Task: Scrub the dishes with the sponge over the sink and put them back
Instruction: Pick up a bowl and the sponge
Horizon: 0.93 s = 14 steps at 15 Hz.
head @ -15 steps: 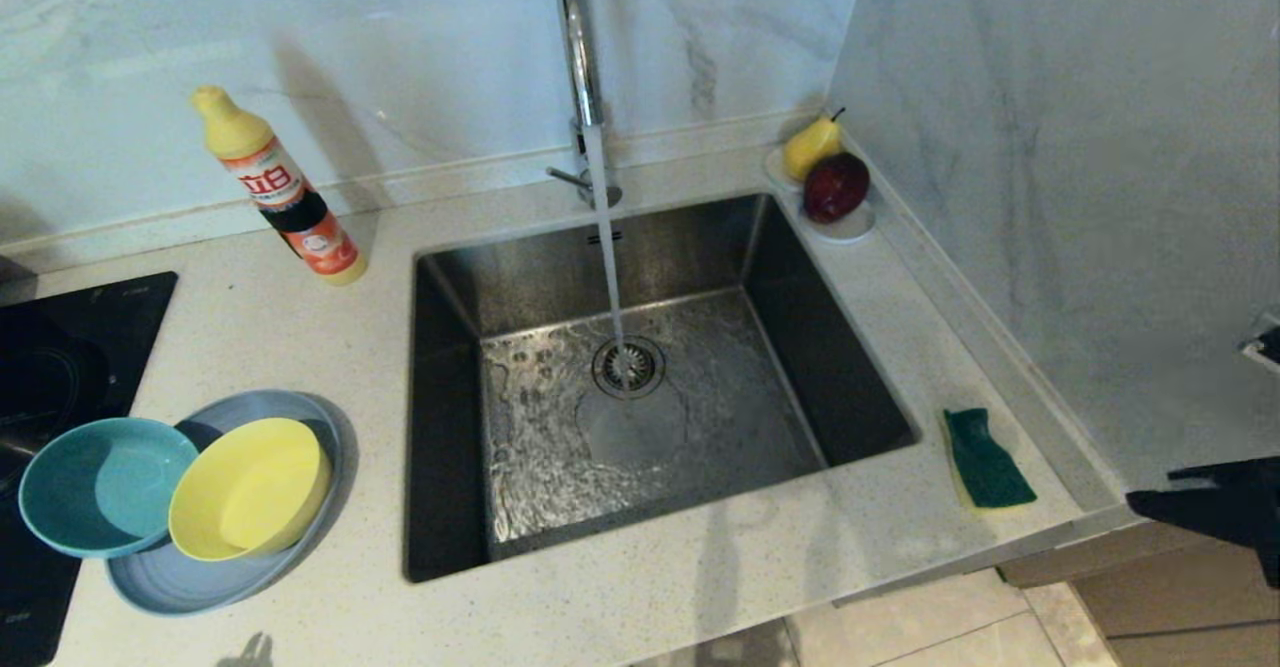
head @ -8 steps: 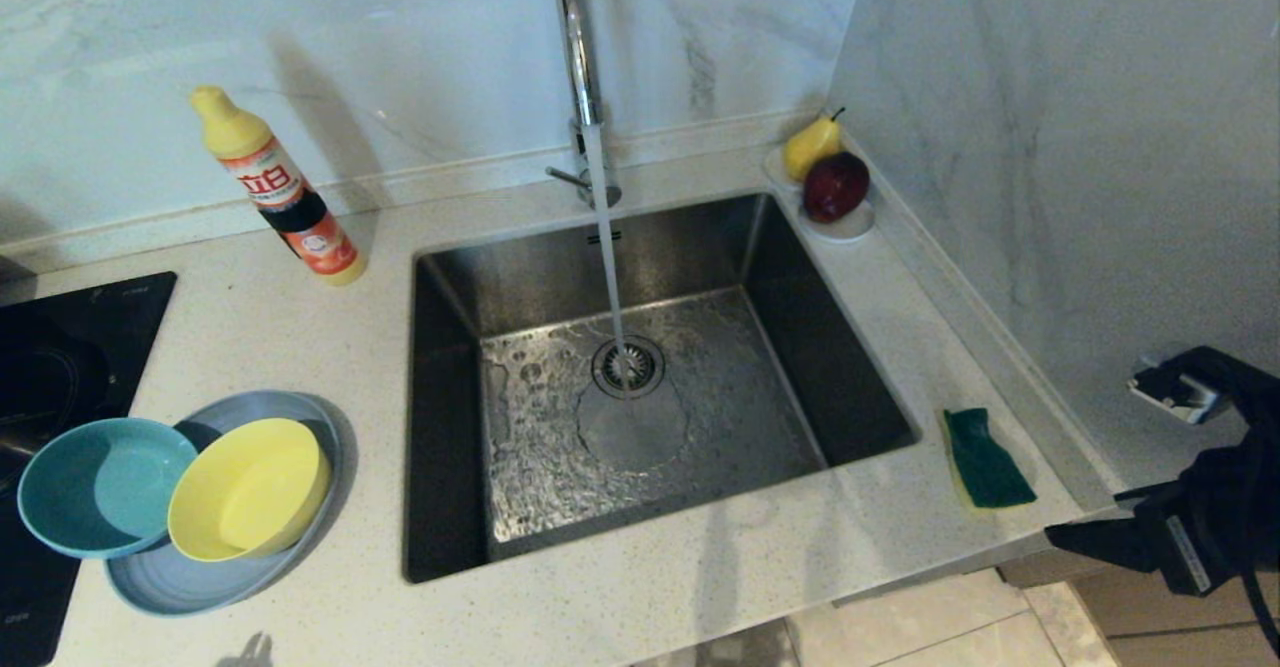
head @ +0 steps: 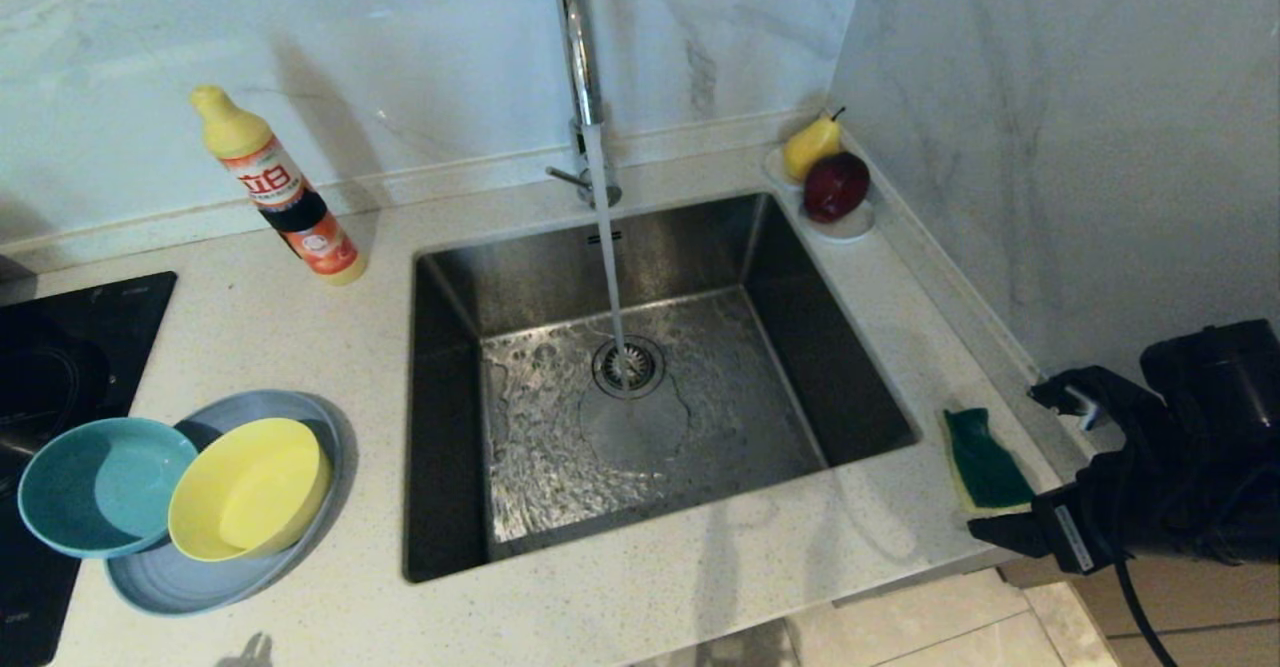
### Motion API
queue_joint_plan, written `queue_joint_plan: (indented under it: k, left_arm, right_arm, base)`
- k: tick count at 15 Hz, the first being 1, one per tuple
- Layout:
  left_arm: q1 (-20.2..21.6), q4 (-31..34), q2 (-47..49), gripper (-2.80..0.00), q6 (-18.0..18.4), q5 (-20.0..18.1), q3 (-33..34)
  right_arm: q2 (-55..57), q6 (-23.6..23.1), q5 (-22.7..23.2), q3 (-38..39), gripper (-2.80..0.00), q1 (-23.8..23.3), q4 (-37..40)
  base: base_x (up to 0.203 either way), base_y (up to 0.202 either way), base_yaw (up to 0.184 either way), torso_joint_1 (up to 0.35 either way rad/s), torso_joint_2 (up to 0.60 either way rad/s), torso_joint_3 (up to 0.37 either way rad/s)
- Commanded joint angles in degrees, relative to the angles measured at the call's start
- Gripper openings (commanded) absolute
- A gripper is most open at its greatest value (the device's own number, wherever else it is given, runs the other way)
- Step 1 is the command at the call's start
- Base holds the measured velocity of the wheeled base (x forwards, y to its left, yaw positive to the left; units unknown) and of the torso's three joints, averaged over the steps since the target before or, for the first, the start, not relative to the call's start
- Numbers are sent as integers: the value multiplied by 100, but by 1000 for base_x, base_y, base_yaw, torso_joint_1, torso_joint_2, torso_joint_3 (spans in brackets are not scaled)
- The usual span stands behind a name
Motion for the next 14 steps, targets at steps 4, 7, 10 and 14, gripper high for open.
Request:
queue_joint_plan:
  k: [4,7,10,14]
  left_arm:
    - [1,-6,1,-280,2,2,229]
    - [1,-6,1,-280,2,2,229]
    - [1,-6,1,-280,2,2,229]
    - [1,-6,1,-280,2,2,229]
  right_arm:
    - [513,42,-53,-248,0,10,-7]
    - [608,37,-159,-379,0,1,-48]
    - [679,32,-208,-382,0,-5,-403]
    - [688,26,-320,-442,0,1,-438]
  base:
    - [0,0,0,0,0,0]
    - [0,0,0,0,0,0]
    - [0,0,0,0,0,0]
    - [0,0,0,0,0,0]
